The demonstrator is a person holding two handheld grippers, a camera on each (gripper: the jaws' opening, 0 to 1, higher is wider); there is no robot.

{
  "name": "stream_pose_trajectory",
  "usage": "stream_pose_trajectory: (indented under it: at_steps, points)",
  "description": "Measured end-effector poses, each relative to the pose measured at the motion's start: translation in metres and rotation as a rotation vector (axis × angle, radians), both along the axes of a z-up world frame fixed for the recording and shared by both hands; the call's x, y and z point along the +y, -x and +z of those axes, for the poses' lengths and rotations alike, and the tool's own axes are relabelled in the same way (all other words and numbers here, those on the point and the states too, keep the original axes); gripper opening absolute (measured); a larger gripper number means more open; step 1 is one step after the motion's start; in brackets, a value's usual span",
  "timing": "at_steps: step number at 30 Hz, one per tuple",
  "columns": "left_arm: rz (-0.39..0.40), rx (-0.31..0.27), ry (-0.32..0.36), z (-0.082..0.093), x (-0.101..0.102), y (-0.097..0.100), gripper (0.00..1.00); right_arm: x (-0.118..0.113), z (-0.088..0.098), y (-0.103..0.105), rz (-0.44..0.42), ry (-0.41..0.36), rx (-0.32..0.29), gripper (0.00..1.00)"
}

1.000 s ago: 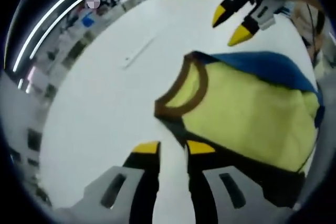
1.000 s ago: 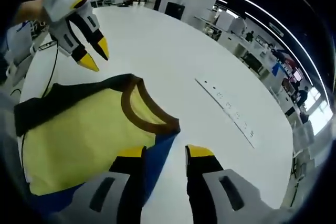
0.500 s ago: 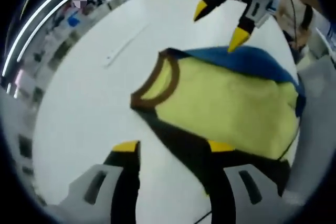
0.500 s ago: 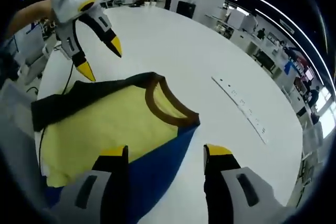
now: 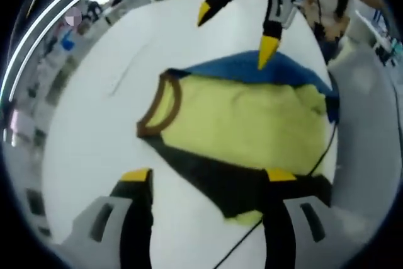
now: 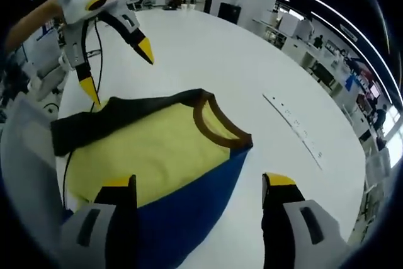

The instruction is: Fold the garment on the visible template until the final outline fits inside the template.

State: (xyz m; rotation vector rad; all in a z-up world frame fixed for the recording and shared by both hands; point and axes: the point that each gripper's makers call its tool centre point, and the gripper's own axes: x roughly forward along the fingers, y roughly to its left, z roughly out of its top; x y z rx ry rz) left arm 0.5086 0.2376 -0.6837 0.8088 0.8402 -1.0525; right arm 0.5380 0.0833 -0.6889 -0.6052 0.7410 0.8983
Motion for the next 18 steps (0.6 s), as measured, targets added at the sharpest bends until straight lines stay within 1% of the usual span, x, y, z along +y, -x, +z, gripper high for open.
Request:
stream_pose_trajectory:
  at_steps: [2, 5, 7, 9, 12, 15, 16, 18]
  points:
    - [-0.016, -0.013, -0.003, 0.003, 0.001, 0.002, 0.73, 0.002, 0.003, 0.006, 0.012, 0.001, -0.003, 0.86]
    - [-0.028, -0.017, -0.002, 0.007, 0.001, 0.012, 0.79, 0.004, 0.008, 0.015, 0.035, 0.005, 0.001, 0.92]
    - [-0.032, -0.035, 0.022, 0.010, -0.001, 0.015, 0.85, 0.006, 0.013, 0.020, 0.057, -0.004, -0.005, 0.92]
    - [-0.026, -0.035, 0.018, 0.009, 0.000, 0.018, 0.90, 0.008, 0.018, 0.025, 0.062, -0.012, -0.014, 0.92]
    - [-0.028, -0.030, 0.009, 0.012, 0.004, 0.029, 0.91, 0.010, 0.026, 0.033, 0.078, -0.013, -0.026, 0.94]
    - [-0.031, -0.040, 0.031, 0.018, 0.003, 0.036, 0.98, 0.010, 0.032, 0.041, 0.092, -0.013, -0.038, 0.95]
    - [-0.026, -0.050, 0.041, 0.021, 0.003, 0.037, 0.99, 0.011, 0.034, 0.045, 0.103, -0.018, -0.038, 0.95]
    - [-0.036, -0.050, 0.034, 0.023, 0.005, 0.041, 0.99, 0.011, 0.037, 0.050, 0.110, -0.020, -0.038, 0.97]
